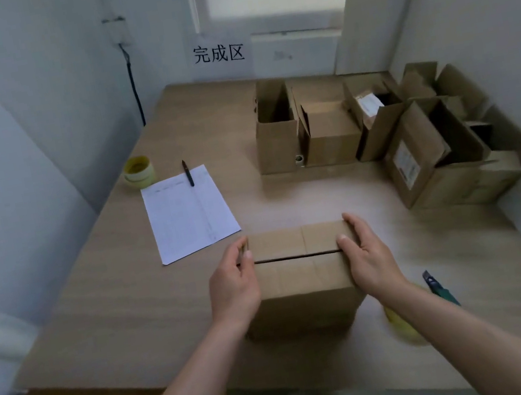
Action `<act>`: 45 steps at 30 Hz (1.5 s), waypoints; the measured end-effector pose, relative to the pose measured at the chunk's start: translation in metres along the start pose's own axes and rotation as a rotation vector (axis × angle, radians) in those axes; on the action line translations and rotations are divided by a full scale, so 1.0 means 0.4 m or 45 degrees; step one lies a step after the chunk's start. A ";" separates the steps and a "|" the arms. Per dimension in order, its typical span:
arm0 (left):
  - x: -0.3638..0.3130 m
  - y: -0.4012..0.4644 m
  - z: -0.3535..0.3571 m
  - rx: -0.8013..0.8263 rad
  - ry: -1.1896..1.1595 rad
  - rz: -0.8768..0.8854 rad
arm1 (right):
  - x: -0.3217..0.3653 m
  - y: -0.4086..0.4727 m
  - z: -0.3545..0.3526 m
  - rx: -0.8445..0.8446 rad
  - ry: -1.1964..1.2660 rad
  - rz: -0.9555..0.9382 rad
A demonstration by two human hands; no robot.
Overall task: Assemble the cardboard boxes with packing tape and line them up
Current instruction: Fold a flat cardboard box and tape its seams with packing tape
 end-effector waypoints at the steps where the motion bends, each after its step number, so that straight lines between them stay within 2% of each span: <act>1: 0.001 0.016 0.003 0.004 0.009 0.008 | 0.004 0.016 0.004 0.004 -0.019 0.000; 6: -0.002 0.071 0.019 0.009 0.042 0.051 | 0.017 0.089 0.016 0.058 -0.101 -0.005; 10: -0.002 0.082 0.066 0.106 0.159 0.153 | -0.060 0.098 0.064 0.214 -0.224 0.103; 12: 0.018 0.093 0.068 0.123 0.176 0.140 | -0.083 0.085 0.084 0.193 -0.212 0.114; 15: 0.095 0.109 0.022 0.085 0.098 -0.066 | -0.059 0.087 0.113 0.230 -0.302 0.070; 17: 0.123 0.109 0.010 0.083 0.072 -0.103 | -0.049 0.102 0.120 0.231 -0.332 0.045; 26: 0.107 0.103 0.047 0.044 0.203 -0.019 | -0.070 0.127 0.116 0.282 -0.258 -0.024; 30: 0.102 0.109 0.078 0.060 0.245 0.009 | -0.099 0.113 0.090 0.222 -0.232 -0.037; 33: 0.090 0.113 0.088 0.061 0.441 0.035 | -0.107 0.109 0.081 0.181 -0.221 -0.039; 35: 0.063 0.110 0.086 0.046 0.739 0.173 | -0.104 0.110 0.085 0.190 -0.216 -0.044; 36: 0.038 0.103 0.098 0.051 0.907 0.326 | -0.101 0.111 0.085 0.196 -0.212 -0.051; 38: -0.008 0.066 0.162 0.182 1.099 0.633 | -0.102 0.112 0.083 0.187 -0.215 -0.054; 39: -0.012 0.046 0.206 0.290 1.127 0.714 | -0.104 0.112 0.080 0.169 -0.222 -0.053; 41: 0.003 0.010 0.275 0.443 1.165 0.693 | -0.109 0.112 0.077 0.141 -0.251 -0.044; 45: 0.034 0.006 0.280 0.386 1.166 0.628 | -0.112 0.117 0.071 0.226 -0.164 -0.088</act>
Point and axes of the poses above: each hand's wrist, its own y-axis towards the middle knuckle, its own z-axis out of the palm, x = y × z, the point moved 6 cm from there along y, towards the middle knuckle, and after that the axes turned 13 degrees about -y, right-handed, at the moved point
